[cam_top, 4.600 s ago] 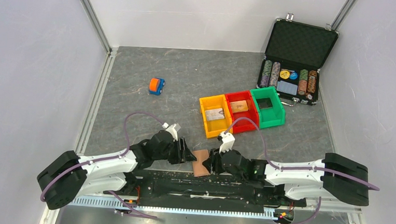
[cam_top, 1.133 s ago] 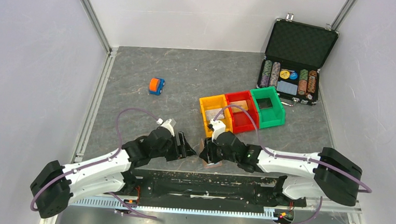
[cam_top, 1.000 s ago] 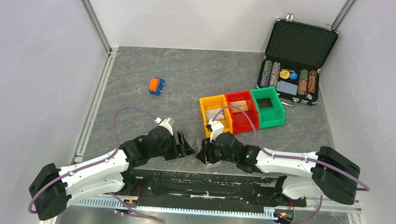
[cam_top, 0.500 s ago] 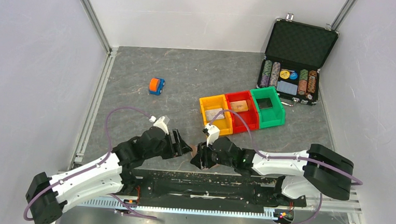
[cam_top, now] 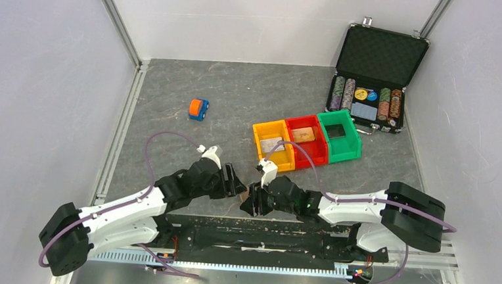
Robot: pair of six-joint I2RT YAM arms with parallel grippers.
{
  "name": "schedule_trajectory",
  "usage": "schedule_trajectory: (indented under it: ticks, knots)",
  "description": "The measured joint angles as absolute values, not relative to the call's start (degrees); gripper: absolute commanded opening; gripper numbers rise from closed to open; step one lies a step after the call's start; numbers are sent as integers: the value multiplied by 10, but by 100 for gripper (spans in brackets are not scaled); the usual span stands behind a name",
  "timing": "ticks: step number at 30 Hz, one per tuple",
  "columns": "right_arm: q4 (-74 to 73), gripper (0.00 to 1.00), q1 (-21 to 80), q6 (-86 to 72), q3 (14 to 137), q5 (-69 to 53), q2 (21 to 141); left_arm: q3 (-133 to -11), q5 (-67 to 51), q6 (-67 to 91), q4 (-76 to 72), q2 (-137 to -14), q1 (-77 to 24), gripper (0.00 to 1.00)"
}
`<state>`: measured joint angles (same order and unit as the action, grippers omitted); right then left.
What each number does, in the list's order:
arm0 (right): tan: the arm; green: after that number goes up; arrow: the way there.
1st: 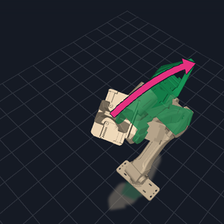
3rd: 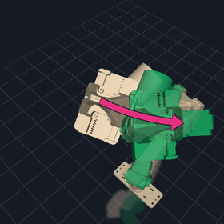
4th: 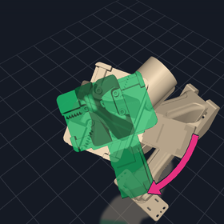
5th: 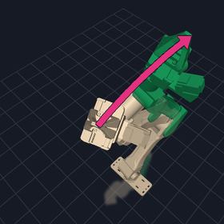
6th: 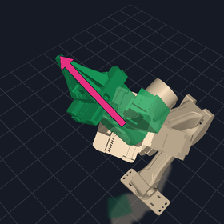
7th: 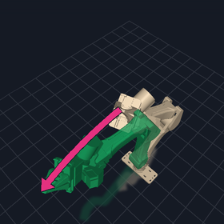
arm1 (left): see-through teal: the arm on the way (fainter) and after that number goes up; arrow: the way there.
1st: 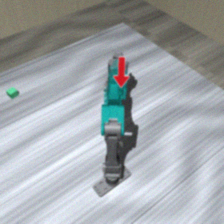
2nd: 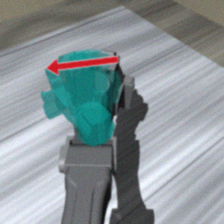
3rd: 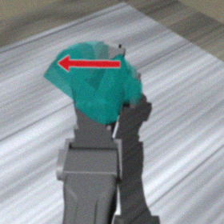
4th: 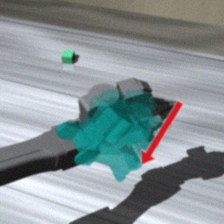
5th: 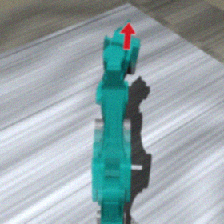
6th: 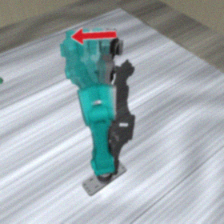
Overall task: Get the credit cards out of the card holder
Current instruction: Open the card holder at the center of the board.
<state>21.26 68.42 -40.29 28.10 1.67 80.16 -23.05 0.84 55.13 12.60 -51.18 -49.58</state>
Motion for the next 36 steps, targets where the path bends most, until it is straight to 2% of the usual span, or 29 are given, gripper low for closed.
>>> schedule_trajectory:
  ticks: [8,10,17,21,27,36]
  knots:
    - [195,49,685,-404,276,27,779,-210,-12,548,81,-537,-496,47]
    - [183,50,685,-404,274,31,762,-205,-17,548,79,-537,-496,44]
    - [142,51,683,-392,273,66,684,-189,-20,548,83,-531,-495,47]
    - [130,56,667,-385,269,78,664,-189,-20,543,85,-534,-495,47]
    - [108,62,633,-374,256,79,664,-190,-20,536,88,-555,-495,46]
    - [94,63,612,-357,253,69,686,-206,-15,519,93,-581,-494,44]
